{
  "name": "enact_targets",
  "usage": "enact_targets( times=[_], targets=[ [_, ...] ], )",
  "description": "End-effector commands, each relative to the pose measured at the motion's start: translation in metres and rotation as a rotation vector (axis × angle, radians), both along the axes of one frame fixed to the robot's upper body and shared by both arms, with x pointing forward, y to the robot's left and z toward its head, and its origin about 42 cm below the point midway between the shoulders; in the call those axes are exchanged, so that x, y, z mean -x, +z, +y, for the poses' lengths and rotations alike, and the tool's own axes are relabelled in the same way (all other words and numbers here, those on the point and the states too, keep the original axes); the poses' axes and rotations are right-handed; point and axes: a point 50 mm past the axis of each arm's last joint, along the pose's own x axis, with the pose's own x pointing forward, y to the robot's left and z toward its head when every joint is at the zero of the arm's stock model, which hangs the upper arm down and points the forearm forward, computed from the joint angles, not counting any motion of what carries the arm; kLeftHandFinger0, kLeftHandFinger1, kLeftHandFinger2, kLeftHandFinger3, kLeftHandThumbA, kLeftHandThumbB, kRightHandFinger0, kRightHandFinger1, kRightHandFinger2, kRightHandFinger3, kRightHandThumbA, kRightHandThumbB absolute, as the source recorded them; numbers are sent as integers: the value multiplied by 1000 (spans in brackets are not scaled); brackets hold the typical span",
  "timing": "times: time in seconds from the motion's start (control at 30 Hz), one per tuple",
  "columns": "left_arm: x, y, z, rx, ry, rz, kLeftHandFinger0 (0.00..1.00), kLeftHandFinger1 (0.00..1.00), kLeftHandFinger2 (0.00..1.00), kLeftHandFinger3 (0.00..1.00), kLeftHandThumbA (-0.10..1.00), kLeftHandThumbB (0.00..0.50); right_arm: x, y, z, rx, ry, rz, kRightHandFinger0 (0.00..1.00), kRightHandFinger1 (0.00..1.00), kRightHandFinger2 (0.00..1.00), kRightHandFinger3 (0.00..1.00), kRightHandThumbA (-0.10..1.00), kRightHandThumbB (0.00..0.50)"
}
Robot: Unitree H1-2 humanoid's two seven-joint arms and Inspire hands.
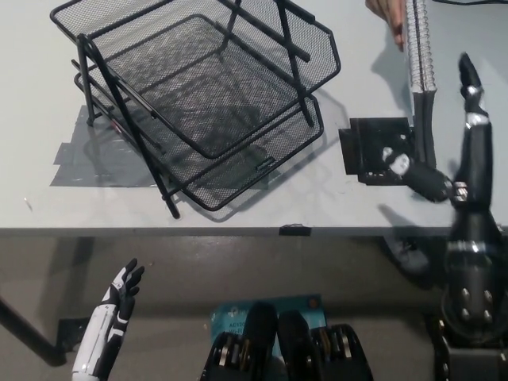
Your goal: A person hands a notebook to the robot and the robot grabs it with its right hand and places it in the file tray kept in the centre of the desk infront of it.
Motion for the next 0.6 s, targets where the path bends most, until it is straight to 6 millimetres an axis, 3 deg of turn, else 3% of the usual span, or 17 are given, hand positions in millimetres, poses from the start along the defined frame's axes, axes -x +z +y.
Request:
enact_targets(
  times=[0.0, 0.3, 0.5, 0.57],
  targets=[
    [-2, 9, 1, -4, 4, -47, 1000, 1000, 1000, 1000, 1000, 423, -33, 20, 6, 20, -19, -22, 1000, 1000, 1000, 1000, 1000, 325],
    [-3, 10, 2, -17, -2, -60, 1000, 1000, 1000, 1000, 1000, 414, -95, 31, 9, 51, -69, 35, 1000, 1000, 1000, 1000, 1000, 367],
    [-4, 11, 3, -13, 1, -55, 1000, 1000, 1000, 1000, 1000, 421, -118, 20, 1, 72, -117, 63, 1000, 1000, 1000, 1000, 1000, 395],
    [-4, 11, 3, -11, 3, -57, 1000, 1000, 1000, 1000, 1000, 422, -122, 16, -1, 73, -139, 66, 1000, 1000, 1000, 1000, 978, 380]
  ],
)
